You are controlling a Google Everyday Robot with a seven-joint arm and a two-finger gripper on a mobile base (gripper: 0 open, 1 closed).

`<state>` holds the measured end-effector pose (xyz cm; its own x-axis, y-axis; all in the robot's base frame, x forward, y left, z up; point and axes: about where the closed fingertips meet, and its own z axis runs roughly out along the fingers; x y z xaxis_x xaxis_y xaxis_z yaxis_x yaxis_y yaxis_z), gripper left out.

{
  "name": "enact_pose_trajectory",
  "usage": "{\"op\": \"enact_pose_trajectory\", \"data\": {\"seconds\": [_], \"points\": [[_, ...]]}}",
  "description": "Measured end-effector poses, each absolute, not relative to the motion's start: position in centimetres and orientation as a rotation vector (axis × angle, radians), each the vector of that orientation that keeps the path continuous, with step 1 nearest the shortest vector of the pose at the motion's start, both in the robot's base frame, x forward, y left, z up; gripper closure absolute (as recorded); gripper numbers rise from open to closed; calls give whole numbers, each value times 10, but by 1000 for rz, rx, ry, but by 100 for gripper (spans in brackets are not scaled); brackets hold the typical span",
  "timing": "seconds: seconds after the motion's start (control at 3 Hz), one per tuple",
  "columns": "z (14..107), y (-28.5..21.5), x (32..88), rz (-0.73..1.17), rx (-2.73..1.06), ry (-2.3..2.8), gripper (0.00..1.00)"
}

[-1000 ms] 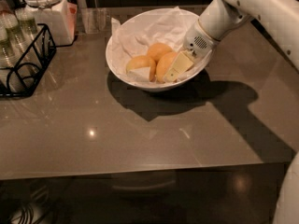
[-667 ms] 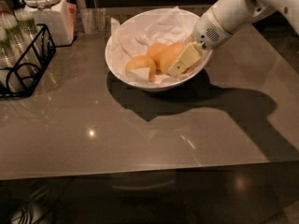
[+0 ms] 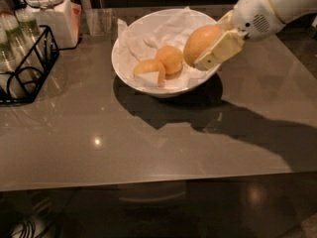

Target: Pick orange from white bowl

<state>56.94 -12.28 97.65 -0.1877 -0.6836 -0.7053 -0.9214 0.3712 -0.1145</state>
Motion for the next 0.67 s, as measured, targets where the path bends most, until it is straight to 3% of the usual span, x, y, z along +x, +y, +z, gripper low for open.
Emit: {"op": "enact_pose_trajectory", "data": {"seconds": [0.67], "points": [[1009, -163, 503, 375, -1226, 1912, 100]]}}
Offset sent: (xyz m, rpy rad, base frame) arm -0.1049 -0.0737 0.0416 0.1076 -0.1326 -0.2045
